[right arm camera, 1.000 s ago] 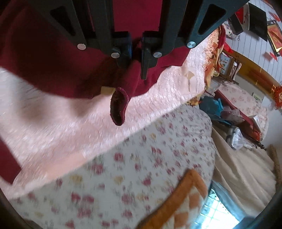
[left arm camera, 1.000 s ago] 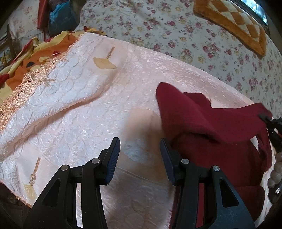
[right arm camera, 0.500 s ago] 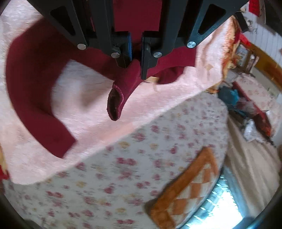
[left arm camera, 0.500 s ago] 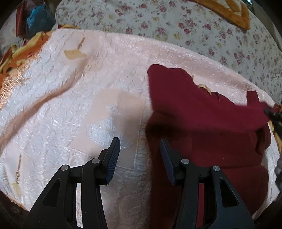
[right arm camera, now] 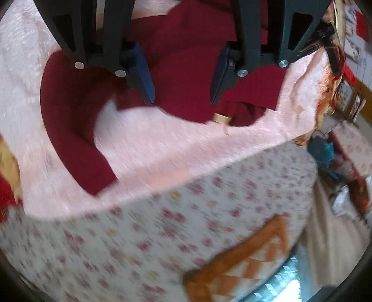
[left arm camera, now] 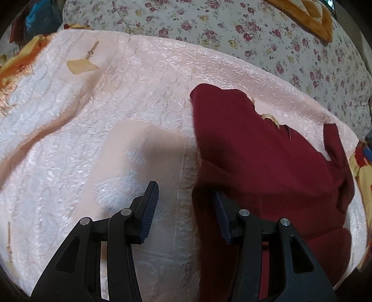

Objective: Fold small clothes

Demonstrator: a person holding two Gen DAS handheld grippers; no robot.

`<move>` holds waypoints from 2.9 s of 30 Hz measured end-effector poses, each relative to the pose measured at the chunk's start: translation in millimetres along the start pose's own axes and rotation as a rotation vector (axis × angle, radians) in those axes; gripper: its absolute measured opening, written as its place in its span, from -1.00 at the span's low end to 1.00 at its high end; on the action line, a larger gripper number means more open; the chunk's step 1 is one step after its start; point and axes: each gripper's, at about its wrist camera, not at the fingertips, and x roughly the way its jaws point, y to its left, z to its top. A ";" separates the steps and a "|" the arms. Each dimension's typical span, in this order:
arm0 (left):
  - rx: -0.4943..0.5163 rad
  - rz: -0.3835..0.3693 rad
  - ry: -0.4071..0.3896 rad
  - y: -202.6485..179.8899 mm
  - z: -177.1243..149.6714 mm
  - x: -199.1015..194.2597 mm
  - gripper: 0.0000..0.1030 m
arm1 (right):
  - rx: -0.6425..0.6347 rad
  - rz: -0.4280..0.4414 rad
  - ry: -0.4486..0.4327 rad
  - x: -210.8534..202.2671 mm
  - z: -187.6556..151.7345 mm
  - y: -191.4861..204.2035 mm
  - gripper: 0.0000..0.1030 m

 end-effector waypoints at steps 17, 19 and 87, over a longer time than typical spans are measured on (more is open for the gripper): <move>-0.013 -0.156 -0.045 13.4 5.4 8.6 0.16 | -0.564 0.265 0.419 256.6 -0.5 219.9 -0.07; -0.006 -0.167 -0.042 12.6 7.1 9.8 0.18 | -0.616 0.249 0.474 275.4 -7.6 224.8 -0.07; 0.071 0.079 -0.135 -11.7 11.0 -18.3 0.09 | -0.338 -0.135 0.374 139.8 -66.5 47.3 0.84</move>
